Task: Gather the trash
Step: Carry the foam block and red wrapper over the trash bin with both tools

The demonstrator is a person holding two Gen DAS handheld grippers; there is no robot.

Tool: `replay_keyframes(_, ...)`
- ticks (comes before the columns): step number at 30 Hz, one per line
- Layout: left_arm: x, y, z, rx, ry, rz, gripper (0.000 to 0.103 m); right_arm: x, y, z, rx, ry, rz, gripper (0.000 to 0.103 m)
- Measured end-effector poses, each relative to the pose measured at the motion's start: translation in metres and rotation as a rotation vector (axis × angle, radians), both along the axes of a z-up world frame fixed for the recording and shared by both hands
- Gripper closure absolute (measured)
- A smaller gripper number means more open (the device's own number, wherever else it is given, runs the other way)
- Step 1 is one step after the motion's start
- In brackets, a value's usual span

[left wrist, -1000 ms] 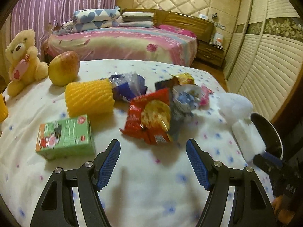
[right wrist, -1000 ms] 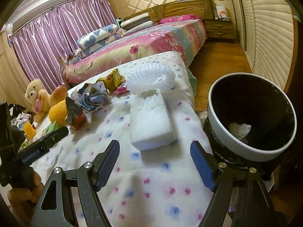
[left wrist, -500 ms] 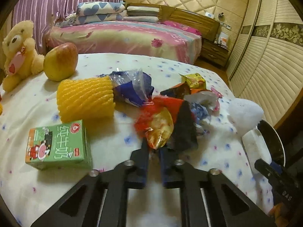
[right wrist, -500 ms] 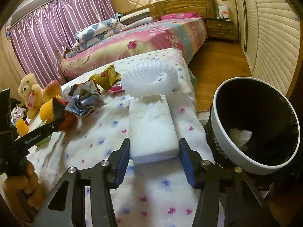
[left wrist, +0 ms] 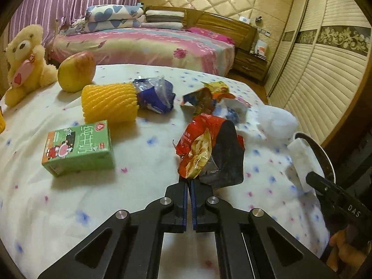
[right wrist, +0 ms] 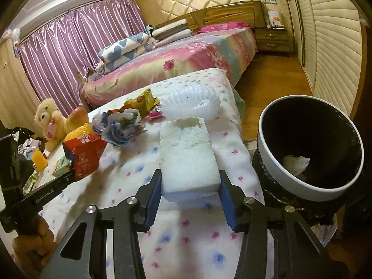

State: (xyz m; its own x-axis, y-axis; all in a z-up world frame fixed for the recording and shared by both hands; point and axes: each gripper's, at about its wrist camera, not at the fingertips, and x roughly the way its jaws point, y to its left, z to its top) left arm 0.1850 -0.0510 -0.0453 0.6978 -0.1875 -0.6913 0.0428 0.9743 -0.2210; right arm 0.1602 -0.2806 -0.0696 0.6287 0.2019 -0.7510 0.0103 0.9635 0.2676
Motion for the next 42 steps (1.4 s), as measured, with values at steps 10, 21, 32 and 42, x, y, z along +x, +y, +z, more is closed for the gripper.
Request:
replay_keyframes(10,-0.016,-0.028,0.01,-0.009,-0.02,-0.083,0.102,-0.018,-0.016,0.006,0.023,-0.012,-0.038,0.056)
replay_keyframes(21,-0.008,-0.065,0.009,0.004,-0.017,-0.169,0.102,-0.028,-0.049,0.012,0.027,-0.022,-0.112,0.056)
replay_keyframes(32,0.006,-0.101,0.004,0.019,-0.008,-0.239,0.102,-0.034,-0.076,0.01,0.03,-0.02,-0.171,0.056)
replay_keyframes(42,0.022,-0.135,0.004,0.028,-0.011,-0.305,0.102,-0.037,-0.105,0.011,0.025,-0.014,-0.227,0.056)
